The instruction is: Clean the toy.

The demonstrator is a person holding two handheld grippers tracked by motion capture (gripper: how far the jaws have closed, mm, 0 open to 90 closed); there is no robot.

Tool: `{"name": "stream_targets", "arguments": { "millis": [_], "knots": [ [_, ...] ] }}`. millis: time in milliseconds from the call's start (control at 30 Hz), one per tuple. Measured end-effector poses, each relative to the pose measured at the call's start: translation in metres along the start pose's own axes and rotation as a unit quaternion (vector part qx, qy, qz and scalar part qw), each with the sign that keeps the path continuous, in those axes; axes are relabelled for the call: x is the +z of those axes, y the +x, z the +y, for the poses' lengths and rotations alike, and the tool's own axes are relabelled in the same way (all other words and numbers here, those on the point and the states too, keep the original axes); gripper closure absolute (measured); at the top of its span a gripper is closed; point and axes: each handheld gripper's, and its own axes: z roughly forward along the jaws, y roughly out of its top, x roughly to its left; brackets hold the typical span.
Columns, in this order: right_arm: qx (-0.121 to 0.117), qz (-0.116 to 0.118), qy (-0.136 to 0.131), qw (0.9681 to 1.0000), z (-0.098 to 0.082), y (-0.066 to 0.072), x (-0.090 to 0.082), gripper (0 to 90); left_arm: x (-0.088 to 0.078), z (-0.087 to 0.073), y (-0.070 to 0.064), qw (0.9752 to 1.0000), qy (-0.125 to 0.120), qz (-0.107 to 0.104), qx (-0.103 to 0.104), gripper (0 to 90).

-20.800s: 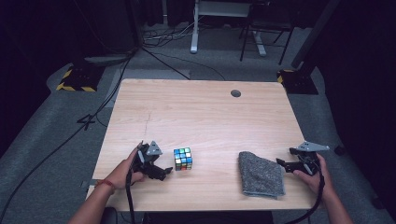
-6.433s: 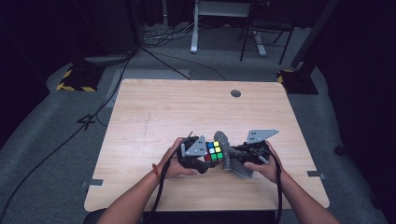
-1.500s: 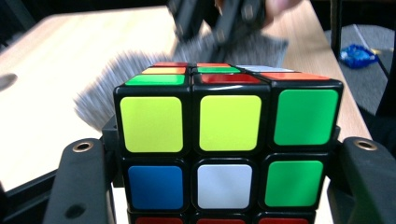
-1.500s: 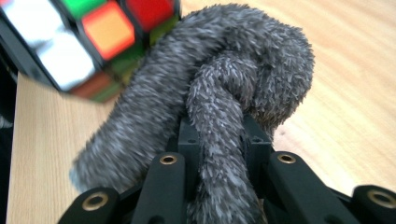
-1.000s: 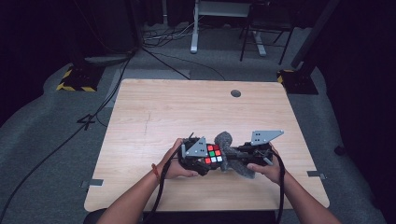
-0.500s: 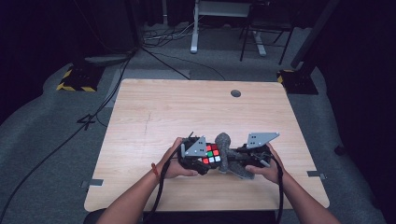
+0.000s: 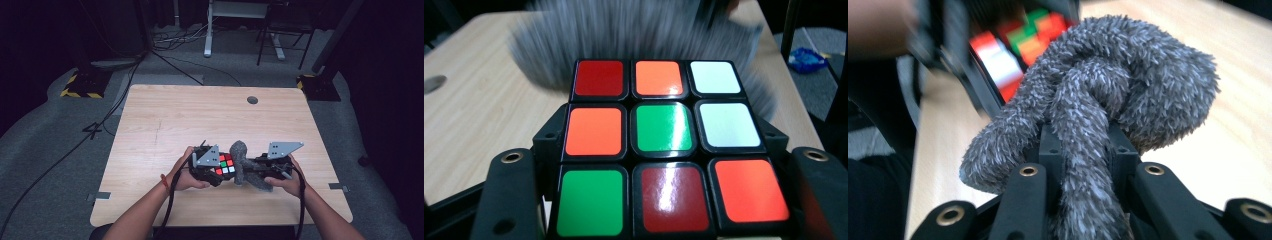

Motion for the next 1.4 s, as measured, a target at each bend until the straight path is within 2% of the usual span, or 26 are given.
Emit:
{"name": "stream_targets", "arguments": {
  "millis": [100,200,267,333,400,533,600,667,700,800,933,1000,1100,1200,1400],
  "knots": [
    [-0.012,-0.009,-0.005,0.9999,0.005,0.004,-0.003,75.5,0.004,0.002,-0.004,0.9999,0.003,-0.005,0.010,33.5],
    [-0.016,-0.021,0.004,0.9996,0.005,0.005,0.000,75.5,0.003,0.004,-0.006,0.9999,-0.002,-0.008,0.010,33.5],
    [-0.017,-0.034,0.017,0.9991,0.003,0.004,0.004,75.5,-0.001,0.005,-0.005,0.9998,-0.017,-0.013,0.001,33.5],
    [-0.010,-0.033,0.031,0.9989,-0.001,0.002,0.009,75.5,-0.005,0.006,-0.004,0.9997,-0.024,-0.008,0.001,33.5],
    [-0.010,-0.038,0.050,0.9980,-0.005,0.001,0.015,75.5,-0.010,0.006,-0.001,0.9992,-0.037,-0.007,-0.007,33.5],
    [-0.006,-0.029,0.060,0.9977,-0.007,0.002,0.018,75.5,-0.017,0.007,0.002,0.9983,-0.055,-0.002,-0.016,33.5],
    [-0.007,-0.026,0.064,0.9976,-0.008,0.003,0.019,75.5,-0.019,0.006,0.004,0.9984,-0.053,0.005,-0.017,33.5],
    [-0.008,-0.014,0.055,0.9984,-0.007,0.004,0.018,75.5,-0.019,0.005,0.005,0.9984,-0.054,0.004,-0.018,33.5],
    [-0.010,-0.012,0.052,0.9985,-0.006,0.005,0.017,75.5,-0.019,0.004,0.006,0.9986,-0.049,0.009,-0.014,33.5],
    [-0.016,-0.007,0.035,0.9992,-0.002,0.007,0.012,75.5,-0.017,0.003,0.007,0.9990,-0.042,0.006,-0.014,33.5],
    [-0.024,-0.010,0.008,0.9996,0.006,0.010,0.003,75.5,-0.007,0.003,0.000,0.9999,-0.015,0.000,0.004,33.5],
    [-0.029,-0.017,0.002,0.9994,0.009,0.012,0.001,75.4,-0.004,0.004,-0.003,0.9999,-0.011,-0.003,0.010,33.5],
    [-0.024,-0.022,0.003,0.9995,0.008,0.010,0.000,75.4,-0.002,0.005,-0.005,0.9998,-0.012,-0.005,0.014,33.5],
    [-0.019,-0.030,0.030,0.9989,0.004,0.006,0.005,75.3,-0.004,0.007,-0.007,0.9998,-0.014,-0.005,0.015,33.5],
    [-0.007,-0.018,0.071,0.9973,-0.007,0.001,0.017,75.2,-0.011,0.010,-0.006,0.9995,-0.028,-0.007,0.015,33.5]
  ]
}}
